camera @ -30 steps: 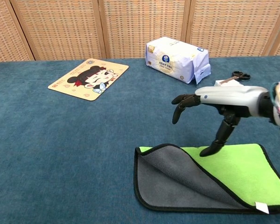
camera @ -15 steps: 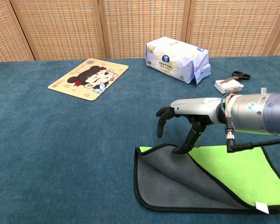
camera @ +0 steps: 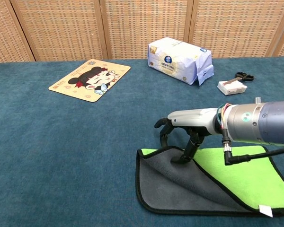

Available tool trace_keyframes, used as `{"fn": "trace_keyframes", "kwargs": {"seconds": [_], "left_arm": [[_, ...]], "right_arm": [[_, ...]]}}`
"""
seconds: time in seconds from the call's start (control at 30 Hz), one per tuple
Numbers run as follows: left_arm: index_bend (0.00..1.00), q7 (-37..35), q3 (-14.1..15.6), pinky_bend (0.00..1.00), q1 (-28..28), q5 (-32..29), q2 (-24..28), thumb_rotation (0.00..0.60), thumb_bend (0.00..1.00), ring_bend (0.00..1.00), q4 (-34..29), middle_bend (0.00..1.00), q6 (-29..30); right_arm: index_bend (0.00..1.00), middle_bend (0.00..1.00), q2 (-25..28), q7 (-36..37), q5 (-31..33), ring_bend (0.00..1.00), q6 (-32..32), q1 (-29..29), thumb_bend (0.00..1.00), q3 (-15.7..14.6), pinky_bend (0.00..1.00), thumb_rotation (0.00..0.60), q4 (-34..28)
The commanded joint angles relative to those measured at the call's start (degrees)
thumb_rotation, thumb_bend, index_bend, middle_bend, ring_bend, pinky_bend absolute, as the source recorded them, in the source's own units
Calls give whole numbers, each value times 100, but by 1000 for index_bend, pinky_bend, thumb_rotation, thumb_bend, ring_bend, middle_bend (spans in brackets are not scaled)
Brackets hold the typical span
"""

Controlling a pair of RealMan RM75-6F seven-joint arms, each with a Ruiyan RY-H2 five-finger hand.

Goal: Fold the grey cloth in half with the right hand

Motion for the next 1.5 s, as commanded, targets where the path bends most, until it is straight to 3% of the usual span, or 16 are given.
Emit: {"fn": "trace_keyframes", "kwargs": {"seconds": [0.03, 0.3, 0.57, 0.93, 1.03, 1.1, 1.2, 1.5], "left_arm": [[0, 13, 6, 0, -2, 8, -5, 600, 160, 0, -5, 0, 0], [0, 13, 15, 0, 6, 30, -2, 600, 160, 0, -17, 0, 25], [0, -11, 42, 0, -2, 85, 13, 600, 160, 0, -29, 0, 11], [0, -161, 88, 0, 12, 168, 69, 600, 161, 0, -22, 0, 11], [0, -182, 87, 0, 9, 163, 75, 600, 160, 0, -14, 0, 4], [0, -197, 89, 0, 3, 157, 77, 600, 160, 0, -6, 0, -15], [0, -199, 90, 0, -4, 145, 78, 600, 159, 0, -1, 0, -36], [0, -124, 96, 0, -13, 136, 58, 600, 160, 0, -17, 0, -47]], "right_arm": [[541, 0, 13, 13, -31, 0, 15, 6, 457, -41, 0, 600, -26], [599, 0, 81, -18, -97, 0, 219, -23, 489, -141, 0, 600, -229], [599, 0, 55, -448, 34, 0, 814, -18, 492, -287, 0, 600, -830], [592, 0, -548, -1318, 721, 0, 1459, 280, 492, -360, 0, 600, -1132], [435, 0, -630, -1387, 780, 0, 1486, 313, 452, -357, 0, 600, -1117], [219, 0, -671, -1385, 770, 0, 1469, 322, 363, -341, 0, 600, -1141], [50, 0, -658, -1347, 668, 0, 1437, 316, 297, -318, 0, 600, -1228], [30, 0, -450, -1238, 278, 0, 1413, 246, 280, -340, 0, 600, -1488]]}}
